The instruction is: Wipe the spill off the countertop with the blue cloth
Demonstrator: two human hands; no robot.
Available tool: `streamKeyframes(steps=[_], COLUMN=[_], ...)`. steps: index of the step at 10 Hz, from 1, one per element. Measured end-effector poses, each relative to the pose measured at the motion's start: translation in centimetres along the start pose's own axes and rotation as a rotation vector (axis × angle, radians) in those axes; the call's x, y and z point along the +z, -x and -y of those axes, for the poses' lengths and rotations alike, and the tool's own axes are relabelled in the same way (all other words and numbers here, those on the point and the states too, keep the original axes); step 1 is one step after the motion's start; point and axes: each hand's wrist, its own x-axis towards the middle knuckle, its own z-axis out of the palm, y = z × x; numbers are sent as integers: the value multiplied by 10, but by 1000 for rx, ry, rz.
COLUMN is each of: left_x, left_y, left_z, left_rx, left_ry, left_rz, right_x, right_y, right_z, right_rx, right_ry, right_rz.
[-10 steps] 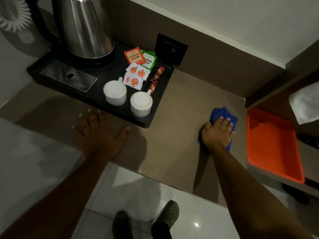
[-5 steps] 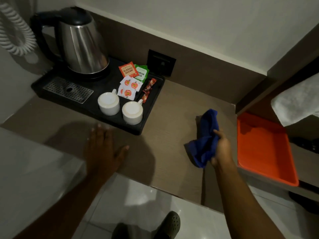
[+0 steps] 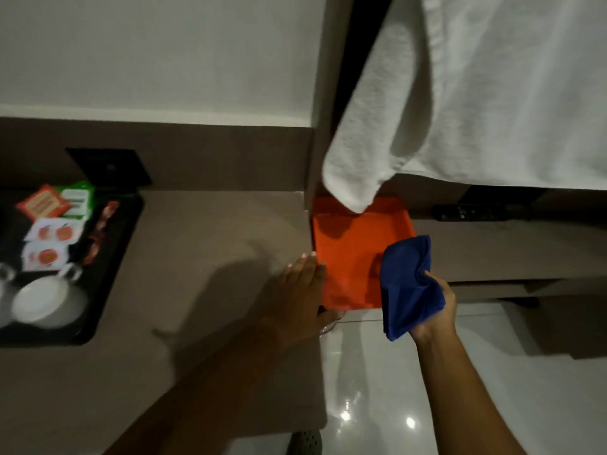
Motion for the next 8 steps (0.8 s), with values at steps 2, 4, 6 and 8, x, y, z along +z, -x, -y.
streamKeyframes(steps=[2, 4, 6, 8], left_x=[31, 43, 45, 22], left_y=[-33, -43, -46, -48], left_z=[7, 4, 5, 16], left_rx=[-44, -118, -124, -36], left_ry=[-70, -111, -127, -68], left_rz=[102, 120, 133, 146], right_x=[30, 51, 53, 47], right_y=[-61, -129, -140, -114], right_z=[37, -4, -66, -46], right_rx=[127, -235, -421, -496], right_ry=[109, 784, 1729, 1673], right_rz=[-34, 217, 242, 219])
